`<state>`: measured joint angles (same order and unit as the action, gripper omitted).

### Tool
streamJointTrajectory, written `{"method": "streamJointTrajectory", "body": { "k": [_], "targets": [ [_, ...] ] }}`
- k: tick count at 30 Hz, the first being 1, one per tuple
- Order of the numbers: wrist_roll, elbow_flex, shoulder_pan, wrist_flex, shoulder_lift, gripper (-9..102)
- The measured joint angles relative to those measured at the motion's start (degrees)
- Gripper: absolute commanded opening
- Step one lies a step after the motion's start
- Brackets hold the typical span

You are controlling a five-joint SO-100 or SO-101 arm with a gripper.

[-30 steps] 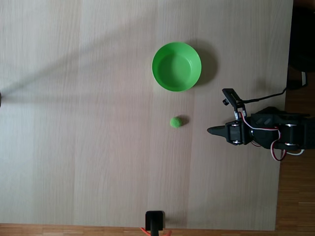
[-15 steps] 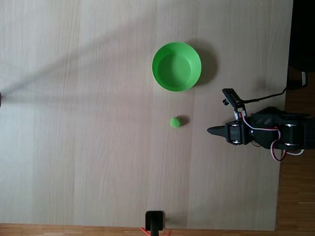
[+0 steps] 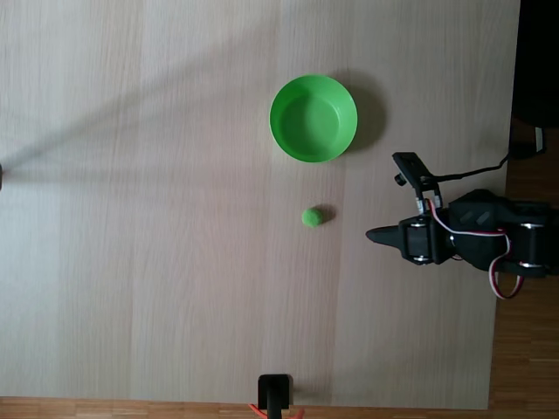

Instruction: Grasp a green pompom and put it in the green bowl.

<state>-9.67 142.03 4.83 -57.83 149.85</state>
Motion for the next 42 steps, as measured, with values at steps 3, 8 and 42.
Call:
{"method": "streamJointTrajectory", "body": {
  "k": [3,8,42],
  "targets": [
    [0.0,-8.7,0.0,0.0,-11.4,0],
    [0.0,-18.7,-0.2,0.0,-27.2,6],
    [-6.4,-27.7,-9.1,0.1,-56.4,25]
  ]
}}
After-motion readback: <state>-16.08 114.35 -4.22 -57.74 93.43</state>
